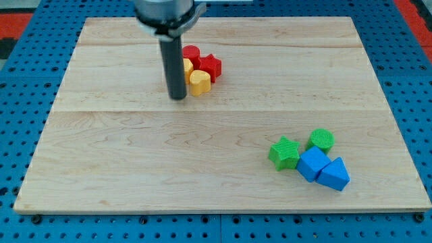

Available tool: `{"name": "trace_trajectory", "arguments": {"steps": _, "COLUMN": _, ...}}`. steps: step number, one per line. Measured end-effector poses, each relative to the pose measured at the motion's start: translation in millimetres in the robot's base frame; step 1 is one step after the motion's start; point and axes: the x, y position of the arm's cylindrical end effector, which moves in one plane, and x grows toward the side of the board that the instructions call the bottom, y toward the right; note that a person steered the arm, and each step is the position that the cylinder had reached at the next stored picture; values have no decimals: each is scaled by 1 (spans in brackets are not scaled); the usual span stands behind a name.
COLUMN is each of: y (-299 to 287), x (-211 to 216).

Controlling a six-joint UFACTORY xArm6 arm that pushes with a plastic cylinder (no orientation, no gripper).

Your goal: Move the blue cube to the bottom right of the red star

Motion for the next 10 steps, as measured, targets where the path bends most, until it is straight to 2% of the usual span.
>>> {"name": "trace_trajectory", "arguments": {"steps": 2, "y": 148, "x": 168}}
{"name": "trace_trajectory", "arguments": {"steps": 3, "y": 205, "x": 179}}
{"name": "trace_trajectory", "arguments": {"steps": 5, "y": 307, "x": 141}}
{"name": "trace_trajectory", "arguments": {"steps": 7, "y": 193, "x": 116}}
{"name": "trace_trajectory", "arguments": {"steps": 9, "y": 142, "x": 34}}
{"name": "trace_trajectory", "arguments": {"steps": 10, "y": 135, "x": -23}}
